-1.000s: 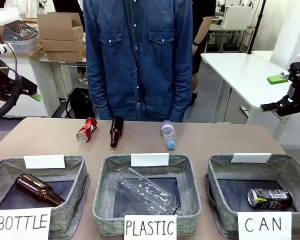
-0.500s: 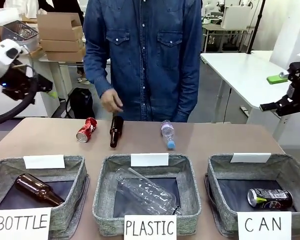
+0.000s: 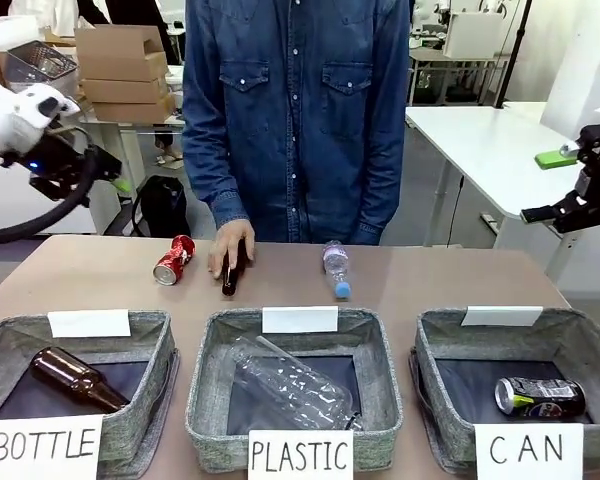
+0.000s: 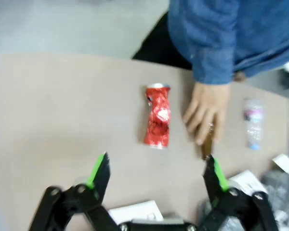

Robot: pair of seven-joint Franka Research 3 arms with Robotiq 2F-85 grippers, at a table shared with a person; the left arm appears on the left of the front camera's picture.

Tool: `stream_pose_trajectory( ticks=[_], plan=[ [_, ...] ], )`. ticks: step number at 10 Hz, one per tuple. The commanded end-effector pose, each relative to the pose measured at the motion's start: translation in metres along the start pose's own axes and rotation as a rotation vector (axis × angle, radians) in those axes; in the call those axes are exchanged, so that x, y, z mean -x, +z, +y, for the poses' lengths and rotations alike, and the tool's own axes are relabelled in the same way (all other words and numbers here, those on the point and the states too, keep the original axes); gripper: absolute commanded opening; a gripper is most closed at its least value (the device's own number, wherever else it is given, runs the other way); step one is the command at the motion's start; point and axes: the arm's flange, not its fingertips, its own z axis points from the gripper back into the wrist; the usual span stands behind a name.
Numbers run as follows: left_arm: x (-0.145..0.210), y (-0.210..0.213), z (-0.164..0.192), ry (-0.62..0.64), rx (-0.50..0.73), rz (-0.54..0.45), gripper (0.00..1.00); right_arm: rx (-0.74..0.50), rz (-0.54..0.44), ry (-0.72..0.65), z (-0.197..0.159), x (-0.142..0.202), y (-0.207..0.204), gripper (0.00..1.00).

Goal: Sort the can waste into the basket.
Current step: Pick up the can waste from the table and place it in the right Fabric basket.

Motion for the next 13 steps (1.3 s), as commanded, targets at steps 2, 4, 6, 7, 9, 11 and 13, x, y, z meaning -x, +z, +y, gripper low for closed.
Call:
stream_pose_trajectory(
  ticks=[2,4,6,7,9,11,13],
  plan=[
    [0.075,0.094,0.057,0.044,0.197,-0.018,1.0,0.001,0.01,0.02,0.0,-0.001,0.004,1.0],
    [0.067,0.069,0.046,0.01,0.216,0.015,1.0,0.001,0.01,0.02,0.0,-0.001,0.004,1.0],
    [0.063,0.064,0.042,0.002,0.222,0.028,1.0,0.001,0.01,0.02,0.0,-0.001,0.004,1.0],
    [0.057,0.059,0.036,-0.017,0.211,0.057,1.0,0.001,0.01,0.02,0.0,-0.001,0.004,1.0],
    [0.067,0.09,0.057,0.021,0.249,0.008,1.0,0.001,0.01,0.02,0.0,-0.001,0.004,1.0],
    [0.087,0.114,0.09,0.148,0.279,-0.073,1.0,0.001,0.01,0.02,0.0,-0.001,0.004,1.0],
    [0.108,0.128,0.109,0.217,0.321,-0.143,1.0,0.001,0.01,0.02,0.0,-0.001,0.004,1.0]
  ],
)
